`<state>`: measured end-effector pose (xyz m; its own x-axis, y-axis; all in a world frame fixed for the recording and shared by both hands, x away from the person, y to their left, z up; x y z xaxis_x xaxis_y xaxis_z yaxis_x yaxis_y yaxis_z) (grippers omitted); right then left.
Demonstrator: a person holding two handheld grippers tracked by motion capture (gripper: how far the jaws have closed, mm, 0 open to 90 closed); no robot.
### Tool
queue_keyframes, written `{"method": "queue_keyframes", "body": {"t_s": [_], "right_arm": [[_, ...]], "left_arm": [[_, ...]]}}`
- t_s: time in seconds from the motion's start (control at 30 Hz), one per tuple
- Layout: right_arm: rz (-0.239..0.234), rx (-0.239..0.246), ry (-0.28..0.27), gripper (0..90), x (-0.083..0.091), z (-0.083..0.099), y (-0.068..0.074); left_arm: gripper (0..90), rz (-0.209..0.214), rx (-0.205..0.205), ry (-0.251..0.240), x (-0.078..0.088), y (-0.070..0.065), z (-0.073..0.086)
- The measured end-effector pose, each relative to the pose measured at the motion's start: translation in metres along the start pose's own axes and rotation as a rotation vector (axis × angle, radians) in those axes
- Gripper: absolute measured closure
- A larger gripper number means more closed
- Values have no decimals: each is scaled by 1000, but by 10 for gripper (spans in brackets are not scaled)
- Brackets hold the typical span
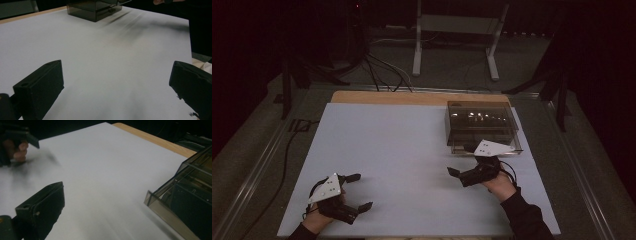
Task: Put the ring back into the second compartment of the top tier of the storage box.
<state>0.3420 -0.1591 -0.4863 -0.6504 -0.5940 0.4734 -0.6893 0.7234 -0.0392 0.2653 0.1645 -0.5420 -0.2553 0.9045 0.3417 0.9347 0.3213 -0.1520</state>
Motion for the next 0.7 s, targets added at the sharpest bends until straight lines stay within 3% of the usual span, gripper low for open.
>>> {"method": "queue_keyframes", "body": {"t_s": [0.1,0.33,0.37,0.7], "right_arm": [[-5,24,7,0,0,4,3],[-11,27,21,0,0,15,6],[-12,29,29,0,0,24,6],[10,34,59,0,2,50,3]], "left_arm": [[6,0,0,0,0,0,0],[6,1,0,-2,0,0,0],[6,1,0,-2,0,0,0],[6,1,2,-3,0,0,0]]}}
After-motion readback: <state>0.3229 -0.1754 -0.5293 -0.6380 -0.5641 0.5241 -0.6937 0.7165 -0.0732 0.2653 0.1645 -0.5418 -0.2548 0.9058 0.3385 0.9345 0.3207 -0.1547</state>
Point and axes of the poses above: each handheld gripper's, and its own axes: x roughly backward along the jaws, z roughly out of its underside, y roughly to its left, the point moved 8 cm from there along -x, roughly forward along the jaws, and after that the axes turned 12 degrees about z, right-handed, at the moved point
